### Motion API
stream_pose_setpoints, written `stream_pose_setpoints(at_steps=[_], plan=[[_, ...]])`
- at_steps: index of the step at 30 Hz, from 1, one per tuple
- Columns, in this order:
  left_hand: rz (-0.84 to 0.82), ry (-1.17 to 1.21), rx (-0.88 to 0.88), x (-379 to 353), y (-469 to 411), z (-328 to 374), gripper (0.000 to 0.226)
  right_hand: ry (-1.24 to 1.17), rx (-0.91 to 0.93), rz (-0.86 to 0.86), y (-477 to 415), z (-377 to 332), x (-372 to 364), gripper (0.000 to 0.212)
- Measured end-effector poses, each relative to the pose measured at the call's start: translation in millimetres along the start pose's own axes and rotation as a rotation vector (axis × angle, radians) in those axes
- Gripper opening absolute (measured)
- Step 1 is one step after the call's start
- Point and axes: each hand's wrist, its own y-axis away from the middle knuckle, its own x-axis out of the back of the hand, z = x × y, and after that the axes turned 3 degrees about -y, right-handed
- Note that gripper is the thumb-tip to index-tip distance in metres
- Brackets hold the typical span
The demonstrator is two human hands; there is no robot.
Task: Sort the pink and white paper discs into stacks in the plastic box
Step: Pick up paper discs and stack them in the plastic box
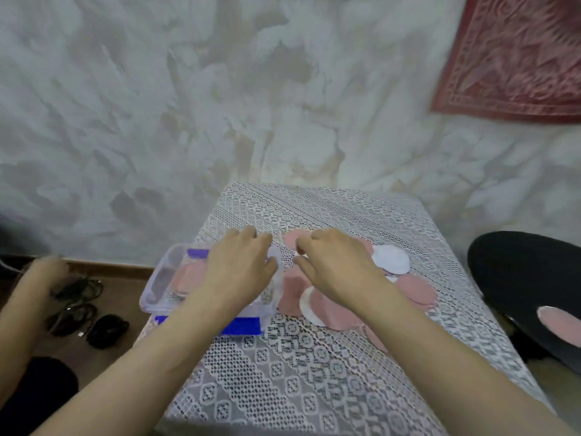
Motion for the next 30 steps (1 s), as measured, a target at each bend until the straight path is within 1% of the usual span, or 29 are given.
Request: stream_pose_setpoints(at_steps=[4,7,11,13,15,19,21,24,25,28,30], plan=[[-0.008,0.009,-0.075,-6,-12,56,0.041,0.018,-0.139,-0.005,33,45,-1,0.029],[-0.009,0.048,-0.109,-23,-12,93,0.039,0.01,-0.252,-0.011,57,73,-14,0.031],[-0.065,0.05,-0.139,-55,7,124,0.036,-0.079,-0.349,-0.043,90,88,-46,0.032],[-0.05,0.046,-0.122,-66,15,128,0.035,-0.141,-0.348,-0.014,99,89,-58,0.031],[0.013,0.085,-0.103,-74,15,128,0.034,-0.2,-0.363,-0.002,100,94,-59,0.031],[0.103,0.161,-0.12,-81,10,130,0.025,-0.339,-0.396,-0.055,94,113,-50,0.028],[0.107,0.158,-0.121,-84,10,130,0.021,-0.42,-0.424,-0.023,96,122,-47,0.022],[0.079,0.172,-0.114,-85,10,129,0.02,-0.479,-0.496,0.044,101,137,-49,0.013],[0.076,0.179,-0.111,-85,10,128,0.021,-0.485,-0.523,0.065,103,141,-50,0.013],[0.062,0.219,-0.107,-83,12,127,0.028,-0.48,-0.598,0.074,116,146,-54,0.023],[0.039,0.242,-0.116,-80,17,127,0.03,-0.439,-0.601,0.049,126,142,-56,0.021]])
